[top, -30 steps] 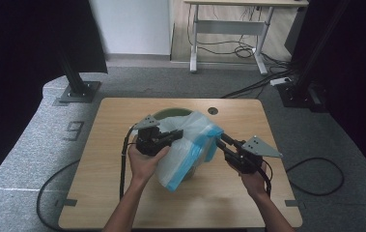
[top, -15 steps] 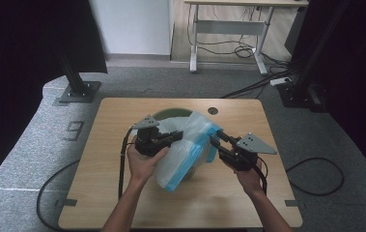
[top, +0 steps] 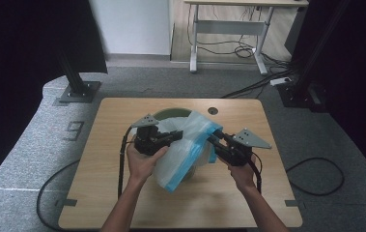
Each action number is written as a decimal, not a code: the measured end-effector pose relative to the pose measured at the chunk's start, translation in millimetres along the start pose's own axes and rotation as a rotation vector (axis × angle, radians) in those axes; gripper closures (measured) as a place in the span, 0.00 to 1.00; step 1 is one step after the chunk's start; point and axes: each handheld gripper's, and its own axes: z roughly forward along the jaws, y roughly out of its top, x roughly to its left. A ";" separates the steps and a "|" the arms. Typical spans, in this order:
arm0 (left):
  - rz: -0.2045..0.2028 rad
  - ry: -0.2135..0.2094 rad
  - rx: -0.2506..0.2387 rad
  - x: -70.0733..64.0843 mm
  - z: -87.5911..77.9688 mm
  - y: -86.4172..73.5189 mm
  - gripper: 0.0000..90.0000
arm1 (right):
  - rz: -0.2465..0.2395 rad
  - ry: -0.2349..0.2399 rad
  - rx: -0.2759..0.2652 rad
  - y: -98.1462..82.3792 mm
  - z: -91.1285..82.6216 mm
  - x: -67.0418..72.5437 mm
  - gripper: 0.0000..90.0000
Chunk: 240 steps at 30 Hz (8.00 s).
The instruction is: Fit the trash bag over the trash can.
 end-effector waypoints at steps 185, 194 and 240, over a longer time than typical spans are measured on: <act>-0.032 -0.054 -0.232 48.4 -84.3 -86.0 0.99 | -0.066 0.296 0.123 -28.9 -43.1 22.9 0.68; -0.049 -0.051 -0.223 55.2 -87.6 -94.5 0.99 | -0.128 0.396 0.221 -50.6 -30.7 33.6 0.99; -0.145 0.029 -0.231 81.0 -83.0 -88.1 0.99 | -0.109 0.056 0.101 12.9 -38.5 -38.9 0.62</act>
